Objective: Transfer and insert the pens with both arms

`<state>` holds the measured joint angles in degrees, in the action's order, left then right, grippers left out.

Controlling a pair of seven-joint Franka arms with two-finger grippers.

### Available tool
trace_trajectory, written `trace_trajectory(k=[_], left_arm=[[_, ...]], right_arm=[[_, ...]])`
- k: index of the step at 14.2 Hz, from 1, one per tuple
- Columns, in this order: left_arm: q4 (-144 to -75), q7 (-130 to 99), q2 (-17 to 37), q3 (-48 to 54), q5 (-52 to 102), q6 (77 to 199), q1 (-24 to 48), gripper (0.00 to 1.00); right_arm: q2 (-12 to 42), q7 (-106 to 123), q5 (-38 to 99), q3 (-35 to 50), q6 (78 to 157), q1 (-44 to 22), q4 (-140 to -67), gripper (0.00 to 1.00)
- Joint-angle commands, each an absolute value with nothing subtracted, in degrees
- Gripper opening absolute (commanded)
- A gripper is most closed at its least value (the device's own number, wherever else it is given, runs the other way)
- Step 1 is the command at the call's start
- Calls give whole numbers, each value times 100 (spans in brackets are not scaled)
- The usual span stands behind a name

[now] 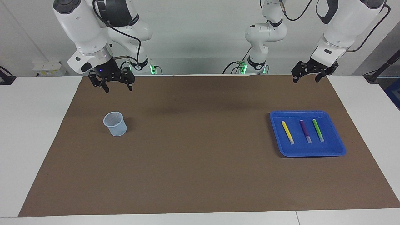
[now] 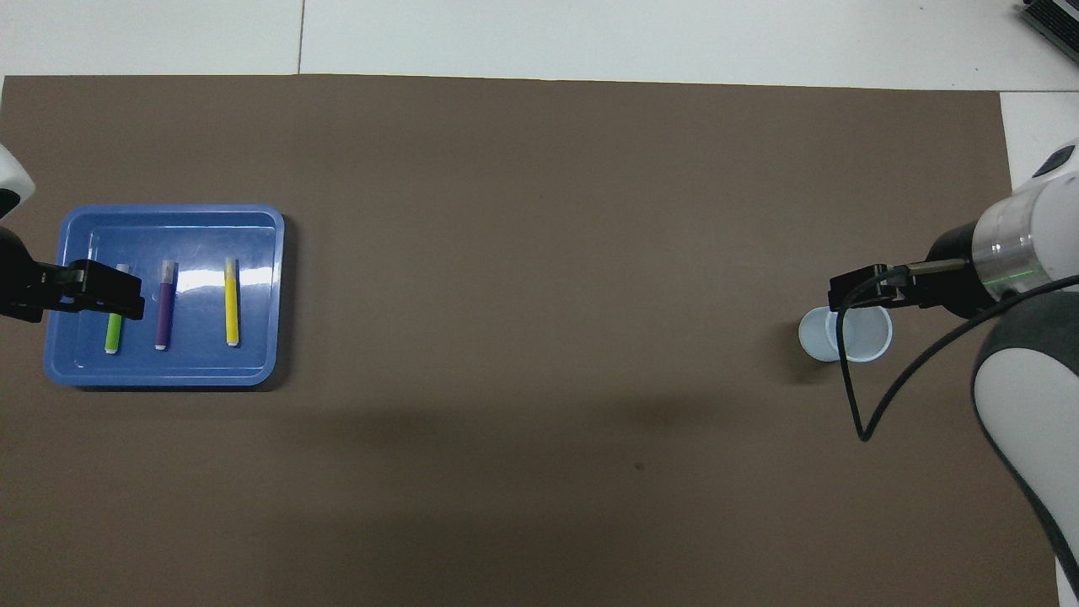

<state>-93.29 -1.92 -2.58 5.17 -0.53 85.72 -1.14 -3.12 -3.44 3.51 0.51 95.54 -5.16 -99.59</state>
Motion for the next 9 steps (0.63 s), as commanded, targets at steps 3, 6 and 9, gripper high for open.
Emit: trace_trajectory(k=[3,6,9], left_arm=[[-9378,-299,-334,536,35,8561,-176,100],[-9378,-299,-334,536,53,8561,-176,100],[-9378,-299,-334,527,53,8569,-176,100]], right_arm=[[-466,-334,448,79,9791,-492,-10213,100],[-457,-334,440,79,9721,-492,-10187,100],[-448,-334,439,79,9677,-492,-10151,100]])
